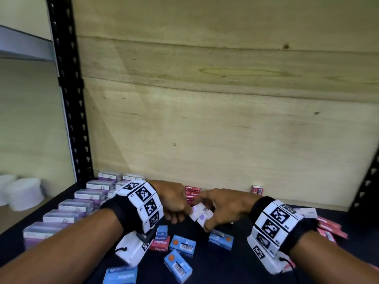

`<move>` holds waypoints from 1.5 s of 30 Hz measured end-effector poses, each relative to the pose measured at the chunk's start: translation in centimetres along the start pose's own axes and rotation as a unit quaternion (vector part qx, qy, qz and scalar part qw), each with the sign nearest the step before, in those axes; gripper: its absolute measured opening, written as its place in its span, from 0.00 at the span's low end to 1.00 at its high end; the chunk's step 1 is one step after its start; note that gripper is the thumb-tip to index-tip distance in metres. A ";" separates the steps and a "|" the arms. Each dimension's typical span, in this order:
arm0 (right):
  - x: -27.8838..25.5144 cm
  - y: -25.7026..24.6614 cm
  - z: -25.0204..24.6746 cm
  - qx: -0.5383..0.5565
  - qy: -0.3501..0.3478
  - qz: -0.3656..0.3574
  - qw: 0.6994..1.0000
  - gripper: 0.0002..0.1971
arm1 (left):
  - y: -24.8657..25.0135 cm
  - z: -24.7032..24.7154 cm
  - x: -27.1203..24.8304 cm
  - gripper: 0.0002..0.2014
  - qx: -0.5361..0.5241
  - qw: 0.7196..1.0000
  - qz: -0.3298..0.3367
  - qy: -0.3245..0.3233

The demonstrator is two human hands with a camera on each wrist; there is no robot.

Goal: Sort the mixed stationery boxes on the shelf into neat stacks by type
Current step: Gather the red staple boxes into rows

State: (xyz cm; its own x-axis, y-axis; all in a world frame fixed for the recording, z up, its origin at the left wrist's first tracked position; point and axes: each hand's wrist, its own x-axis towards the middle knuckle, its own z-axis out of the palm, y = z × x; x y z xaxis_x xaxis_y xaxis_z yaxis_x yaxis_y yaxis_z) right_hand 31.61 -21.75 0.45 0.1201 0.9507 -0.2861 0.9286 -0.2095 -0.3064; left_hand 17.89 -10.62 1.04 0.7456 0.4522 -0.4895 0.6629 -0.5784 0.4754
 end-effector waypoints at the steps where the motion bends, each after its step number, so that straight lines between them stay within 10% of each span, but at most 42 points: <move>1: 0.0 0.1 0.0 0.000 0.001 -0.002 1.000 0.34 | 0.1 0.0 0.1 0.11 -0.002 1.000 -0.003 0.000; 27: -15.3 21.3 -4.8 -0.010 0.061 0.358 0.931 0.16 | 19.3 5.1 7.4 0.11 0.160 0.968 0.192 0.030; 45: -16.5 25.9 -3.4 -0.058 0.027 0.384 0.921 0.14 | 23.7 8.6 13.4 0.03 0.302 0.932 0.192 0.060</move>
State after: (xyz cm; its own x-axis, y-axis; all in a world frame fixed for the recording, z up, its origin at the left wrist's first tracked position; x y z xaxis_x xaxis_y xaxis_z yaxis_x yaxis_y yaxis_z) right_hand 54.83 -42.09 0.31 0.7715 0.5433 -0.3311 0.5935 -0.8020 0.0670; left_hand 42.99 -24.13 -0.54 0.9463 0.1845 -0.2654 0.2131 -0.9735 0.0829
